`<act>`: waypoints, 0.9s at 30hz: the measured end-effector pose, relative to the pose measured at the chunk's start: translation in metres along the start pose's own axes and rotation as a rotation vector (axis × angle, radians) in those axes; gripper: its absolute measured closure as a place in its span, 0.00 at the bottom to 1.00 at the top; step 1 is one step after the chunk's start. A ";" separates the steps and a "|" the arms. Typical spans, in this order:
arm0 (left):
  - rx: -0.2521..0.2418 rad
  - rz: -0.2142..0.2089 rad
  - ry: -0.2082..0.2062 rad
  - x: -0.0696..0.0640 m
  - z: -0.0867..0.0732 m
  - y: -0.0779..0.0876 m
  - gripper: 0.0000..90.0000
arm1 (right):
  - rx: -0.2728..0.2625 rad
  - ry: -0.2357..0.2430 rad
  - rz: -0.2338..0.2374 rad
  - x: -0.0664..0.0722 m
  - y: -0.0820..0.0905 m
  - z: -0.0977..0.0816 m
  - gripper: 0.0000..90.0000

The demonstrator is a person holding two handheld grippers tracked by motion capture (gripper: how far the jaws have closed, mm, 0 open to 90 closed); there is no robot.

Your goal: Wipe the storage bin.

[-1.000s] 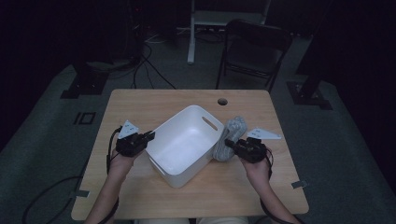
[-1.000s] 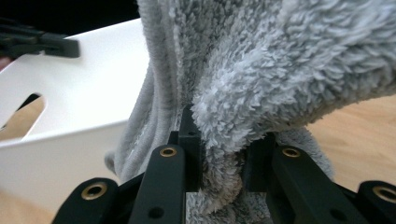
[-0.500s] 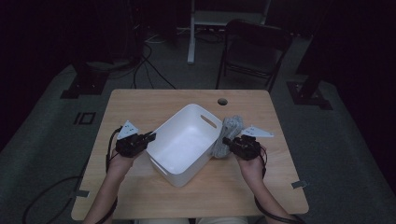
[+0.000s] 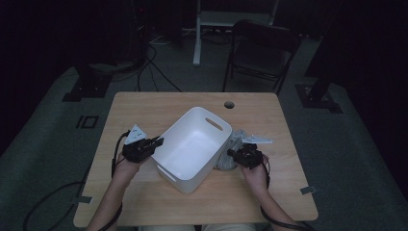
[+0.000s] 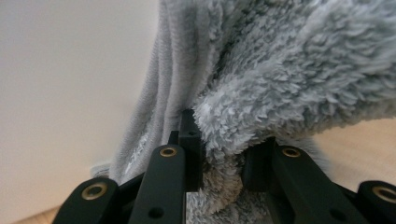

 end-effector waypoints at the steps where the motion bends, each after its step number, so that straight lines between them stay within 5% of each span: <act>1: -0.002 -0.002 0.001 0.000 0.000 0.000 0.93 | 0.017 -0.014 0.003 -0.002 -0.004 -0.005 0.82; 10: -0.006 0.000 0.011 0.000 0.000 0.000 0.93 | 0.054 -0.035 0.011 -0.002 -0.012 -0.012 0.82; 19: -0.009 0.004 0.023 0.003 -0.001 0.000 0.93 | -0.122 0.024 0.119 0.034 0.033 0.027 0.82; 27: -0.010 0.011 0.021 0.003 0.000 0.000 0.93 | -0.176 0.073 0.110 0.045 0.045 0.038 0.82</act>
Point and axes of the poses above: each handheld gripper's, and its own axes: y roughly backward along the jaws, z roughly out of its top, x roughly to its left, the point moved 4 cm from there along -y, roughly forward along the jaws, and after that the axes turned 4 degrees about y, right-handed, at the moved point
